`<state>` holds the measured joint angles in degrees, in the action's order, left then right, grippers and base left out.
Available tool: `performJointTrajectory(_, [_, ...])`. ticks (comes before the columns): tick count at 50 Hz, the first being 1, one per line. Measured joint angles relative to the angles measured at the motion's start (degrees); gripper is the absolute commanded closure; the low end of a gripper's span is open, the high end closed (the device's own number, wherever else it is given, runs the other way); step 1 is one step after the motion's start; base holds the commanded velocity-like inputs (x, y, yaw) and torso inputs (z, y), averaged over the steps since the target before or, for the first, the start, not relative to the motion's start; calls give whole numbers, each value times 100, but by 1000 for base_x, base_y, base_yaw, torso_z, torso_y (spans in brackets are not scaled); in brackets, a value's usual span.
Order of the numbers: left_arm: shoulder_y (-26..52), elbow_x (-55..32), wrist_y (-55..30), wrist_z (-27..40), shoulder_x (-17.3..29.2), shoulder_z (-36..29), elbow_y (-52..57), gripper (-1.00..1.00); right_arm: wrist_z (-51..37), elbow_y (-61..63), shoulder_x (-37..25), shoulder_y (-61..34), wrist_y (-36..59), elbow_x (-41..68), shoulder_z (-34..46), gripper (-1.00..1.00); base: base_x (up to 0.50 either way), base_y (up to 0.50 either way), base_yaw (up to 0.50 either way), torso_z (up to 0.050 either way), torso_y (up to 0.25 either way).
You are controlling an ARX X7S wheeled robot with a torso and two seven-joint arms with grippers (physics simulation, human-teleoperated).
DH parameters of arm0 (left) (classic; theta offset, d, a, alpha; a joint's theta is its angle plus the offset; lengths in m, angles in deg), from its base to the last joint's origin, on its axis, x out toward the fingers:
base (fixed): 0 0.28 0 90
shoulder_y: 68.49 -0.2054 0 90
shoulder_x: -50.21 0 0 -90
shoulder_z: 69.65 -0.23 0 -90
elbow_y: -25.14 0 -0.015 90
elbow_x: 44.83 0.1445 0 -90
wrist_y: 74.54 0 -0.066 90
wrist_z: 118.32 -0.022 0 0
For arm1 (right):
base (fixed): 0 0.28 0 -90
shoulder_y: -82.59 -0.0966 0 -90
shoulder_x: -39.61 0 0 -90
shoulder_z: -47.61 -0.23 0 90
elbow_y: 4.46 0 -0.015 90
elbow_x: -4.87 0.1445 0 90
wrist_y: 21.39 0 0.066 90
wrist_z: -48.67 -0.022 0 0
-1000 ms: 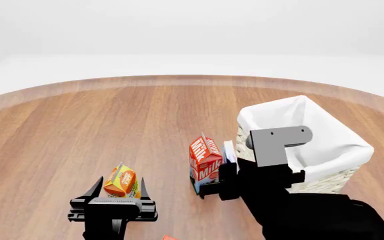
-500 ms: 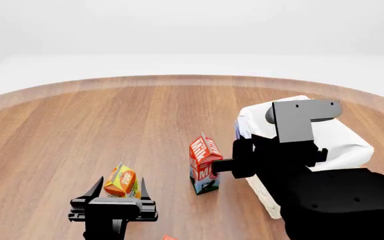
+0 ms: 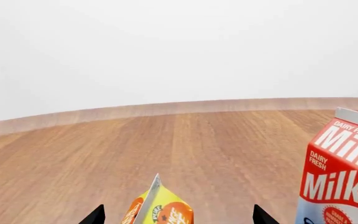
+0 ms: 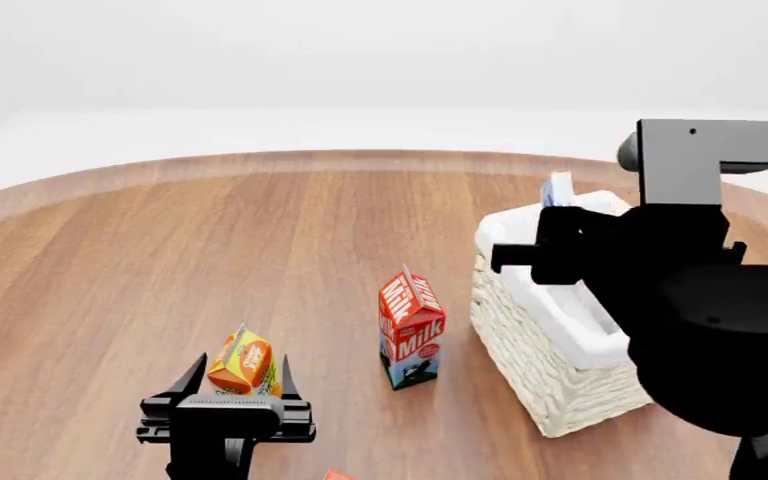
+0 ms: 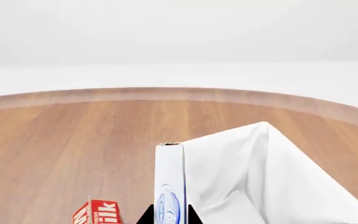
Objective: Pick up the cream cheese box and the butter, and put them in the basket.
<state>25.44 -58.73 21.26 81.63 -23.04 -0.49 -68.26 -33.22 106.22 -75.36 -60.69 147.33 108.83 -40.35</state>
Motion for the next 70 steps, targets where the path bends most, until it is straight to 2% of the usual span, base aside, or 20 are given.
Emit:
performJointTrajectory(27, [14, -10, 17, 39, 25, -42, -12, -100, 1024, -1521, -376, -571, -165, -831, 150, 100, 0, 0, 0, 0, 0])
performJointTrajectory(70, [36, -45, 33, 101, 63, -93, -26, -100, 1512, -3659, -85, -1014, -855, -1362, 436, 100, 0, 0, 0, 0, 1])
